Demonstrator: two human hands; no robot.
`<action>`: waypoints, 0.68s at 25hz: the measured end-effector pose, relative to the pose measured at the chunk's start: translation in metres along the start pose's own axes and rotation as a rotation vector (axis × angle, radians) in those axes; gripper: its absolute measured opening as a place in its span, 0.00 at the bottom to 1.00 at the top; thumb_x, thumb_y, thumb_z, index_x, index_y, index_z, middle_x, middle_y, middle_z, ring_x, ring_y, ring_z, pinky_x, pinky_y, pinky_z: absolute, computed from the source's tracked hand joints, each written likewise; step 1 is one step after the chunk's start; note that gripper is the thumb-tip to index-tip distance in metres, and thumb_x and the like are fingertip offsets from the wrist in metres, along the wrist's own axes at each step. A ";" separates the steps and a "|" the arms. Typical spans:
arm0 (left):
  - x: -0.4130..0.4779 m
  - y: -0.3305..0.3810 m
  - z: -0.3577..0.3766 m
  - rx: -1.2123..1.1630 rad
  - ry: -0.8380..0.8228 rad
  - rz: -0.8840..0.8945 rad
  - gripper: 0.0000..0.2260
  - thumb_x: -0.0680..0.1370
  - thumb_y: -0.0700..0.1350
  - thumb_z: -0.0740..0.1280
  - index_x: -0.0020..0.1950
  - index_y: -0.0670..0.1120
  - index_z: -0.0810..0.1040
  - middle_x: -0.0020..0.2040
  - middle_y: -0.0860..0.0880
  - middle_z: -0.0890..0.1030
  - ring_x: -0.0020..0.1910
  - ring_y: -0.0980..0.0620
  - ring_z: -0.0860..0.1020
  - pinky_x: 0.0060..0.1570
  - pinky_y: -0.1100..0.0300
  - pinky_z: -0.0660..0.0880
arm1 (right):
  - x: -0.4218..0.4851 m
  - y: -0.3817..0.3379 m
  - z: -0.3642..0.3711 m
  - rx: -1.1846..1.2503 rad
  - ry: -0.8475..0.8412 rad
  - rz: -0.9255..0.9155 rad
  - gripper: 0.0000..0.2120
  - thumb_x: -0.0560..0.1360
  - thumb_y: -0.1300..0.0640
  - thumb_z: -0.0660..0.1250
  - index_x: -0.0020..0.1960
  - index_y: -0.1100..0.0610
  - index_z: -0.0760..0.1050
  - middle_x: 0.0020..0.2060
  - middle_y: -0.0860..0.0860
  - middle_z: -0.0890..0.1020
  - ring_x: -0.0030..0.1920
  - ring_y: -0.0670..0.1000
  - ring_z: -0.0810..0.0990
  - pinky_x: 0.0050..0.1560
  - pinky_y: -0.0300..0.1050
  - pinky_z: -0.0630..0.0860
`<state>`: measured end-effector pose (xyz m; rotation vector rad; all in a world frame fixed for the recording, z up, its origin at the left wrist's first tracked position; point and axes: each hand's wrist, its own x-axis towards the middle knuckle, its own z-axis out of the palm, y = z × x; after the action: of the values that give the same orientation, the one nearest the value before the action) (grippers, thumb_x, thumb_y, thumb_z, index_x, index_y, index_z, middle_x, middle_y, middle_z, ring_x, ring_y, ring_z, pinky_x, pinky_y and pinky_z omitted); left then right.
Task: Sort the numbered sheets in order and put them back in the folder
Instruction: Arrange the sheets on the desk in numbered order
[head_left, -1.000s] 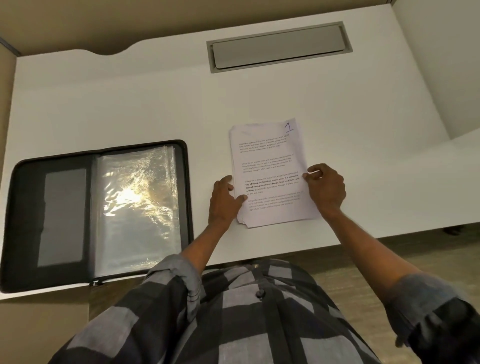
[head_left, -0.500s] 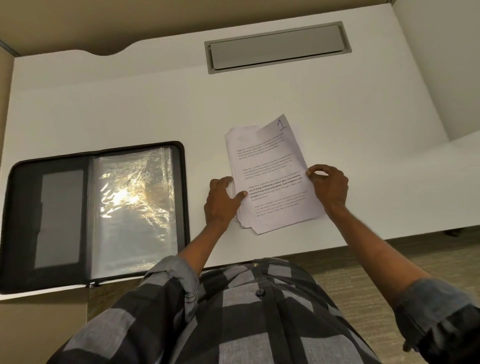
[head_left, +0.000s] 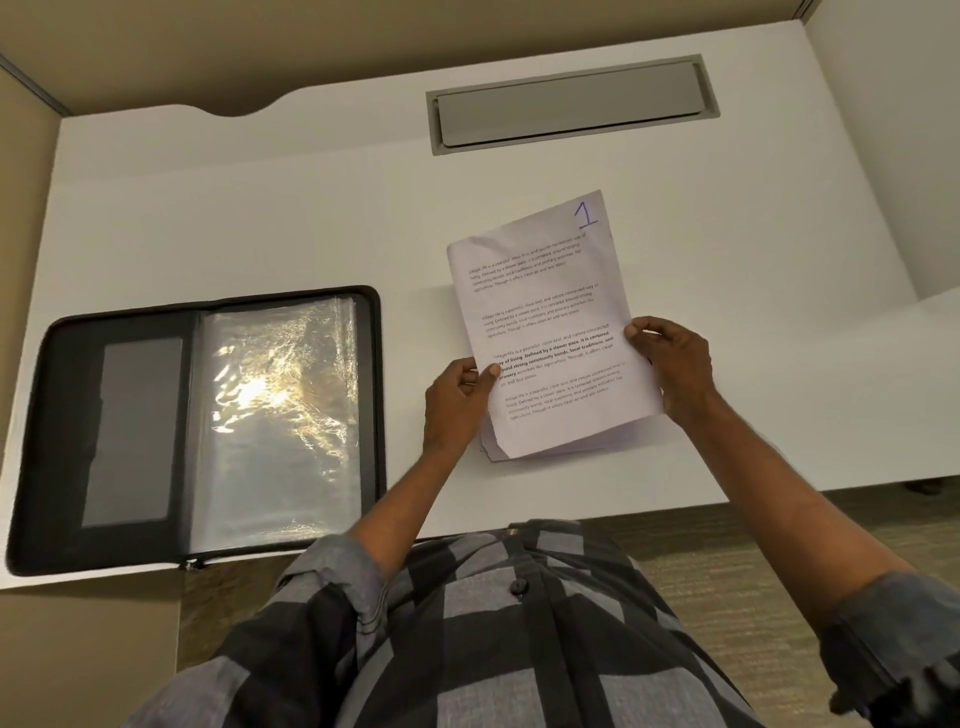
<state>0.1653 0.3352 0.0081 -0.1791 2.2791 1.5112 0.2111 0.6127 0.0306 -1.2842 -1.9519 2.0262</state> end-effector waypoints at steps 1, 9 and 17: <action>0.002 0.000 -0.005 -0.061 -0.001 -0.009 0.08 0.79 0.53 0.72 0.51 0.50 0.80 0.46 0.50 0.84 0.48 0.48 0.83 0.49 0.49 0.83 | -0.001 -0.002 0.005 0.007 -0.019 0.000 0.06 0.74 0.57 0.76 0.51 0.54 0.85 0.41 0.50 0.87 0.39 0.46 0.82 0.47 0.45 0.80; 0.044 0.008 -0.104 -0.263 0.069 -0.065 0.10 0.79 0.46 0.73 0.59 0.44 0.84 0.52 0.49 0.87 0.52 0.49 0.85 0.54 0.53 0.82 | -0.004 -0.031 0.094 -0.036 -0.232 -0.091 0.08 0.76 0.64 0.73 0.54 0.58 0.81 0.43 0.53 0.83 0.41 0.47 0.80 0.41 0.38 0.79; 0.134 0.009 -0.276 -0.215 0.063 -0.040 0.08 0.81 0.39 0.69 0.56 0.48 0.85 0.51 0.50 0.87 0.53 0.49 0.85 0.55 0.52 0.82 | -0.006 -0.075 0.280 -0.169 -0.282 -0.272 0.07 0.77 0.63 0.72 0.53 0.55 0.84 0.45 0.59 0.85 0.43 0.50 0.80 0.50 0.48 0.81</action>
<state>-0.0298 0.1030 0.0558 -0.3340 2.1425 1.7511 0.0172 0.3991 0.0579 -0.7301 -2.3124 2.0304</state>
